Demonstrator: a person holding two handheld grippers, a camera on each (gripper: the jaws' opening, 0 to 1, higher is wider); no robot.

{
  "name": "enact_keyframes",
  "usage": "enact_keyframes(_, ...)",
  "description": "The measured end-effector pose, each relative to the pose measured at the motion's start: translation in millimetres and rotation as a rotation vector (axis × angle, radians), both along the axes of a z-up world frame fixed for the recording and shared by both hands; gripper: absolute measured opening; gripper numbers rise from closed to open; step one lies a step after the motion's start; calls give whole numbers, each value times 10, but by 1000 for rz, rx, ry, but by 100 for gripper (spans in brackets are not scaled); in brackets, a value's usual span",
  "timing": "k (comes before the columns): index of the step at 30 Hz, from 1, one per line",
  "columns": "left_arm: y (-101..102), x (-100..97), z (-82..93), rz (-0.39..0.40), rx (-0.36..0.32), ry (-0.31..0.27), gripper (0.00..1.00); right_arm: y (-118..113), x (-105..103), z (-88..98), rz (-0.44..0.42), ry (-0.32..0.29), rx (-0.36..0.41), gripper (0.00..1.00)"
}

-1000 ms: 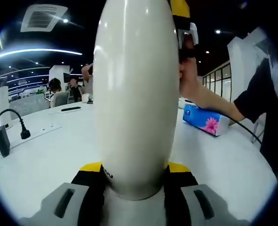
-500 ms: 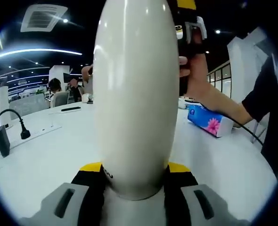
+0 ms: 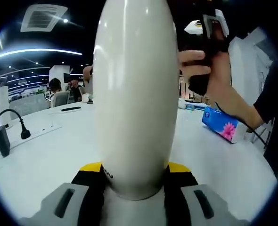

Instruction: Grasp the water cup twist off the cup lid place the cup lid on the table

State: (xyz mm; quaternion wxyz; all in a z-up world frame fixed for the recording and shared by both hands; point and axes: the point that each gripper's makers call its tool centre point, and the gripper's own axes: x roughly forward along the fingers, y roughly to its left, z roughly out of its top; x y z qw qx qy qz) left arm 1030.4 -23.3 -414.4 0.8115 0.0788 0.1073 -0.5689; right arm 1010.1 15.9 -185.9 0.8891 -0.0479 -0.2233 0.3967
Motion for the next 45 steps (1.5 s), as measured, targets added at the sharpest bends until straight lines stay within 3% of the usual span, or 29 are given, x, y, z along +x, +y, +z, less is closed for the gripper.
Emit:
enact_keyframes(2, -6, -14, 3, 0, 0, 0, 50, -53, 60, -9, -112, -13, -40, 62)
enact_keyframes(5, -8, -21, 4, 0, 0, 0, 50, -100, 64, 23, -184, 8, -1, 60)
enact_keyframes(8, 2, 4, 0, 1, 0, 1, 50, -95, 55, 24, -199, 21, 15, 56)
enact_keyframes(12, 5, 10, -3, 2, 0, 1, 50, -29, 28, -18, -256, 0, -53, 56)
enact_keyframes(22, 24, 69, -13, 4, 0, 2, 50, 25, 18, -82, -360, 25, -79, 54)
enact_keyframes(28, 34, 90, -16, 4, 1, 1, 50, -53, 56, -126, -369, 105, -16, 48)
enact_keyframes(45, 4, -11, -5, 7, 1, 0, 50, -91, 107, -228, -365, 144, -44, 44)
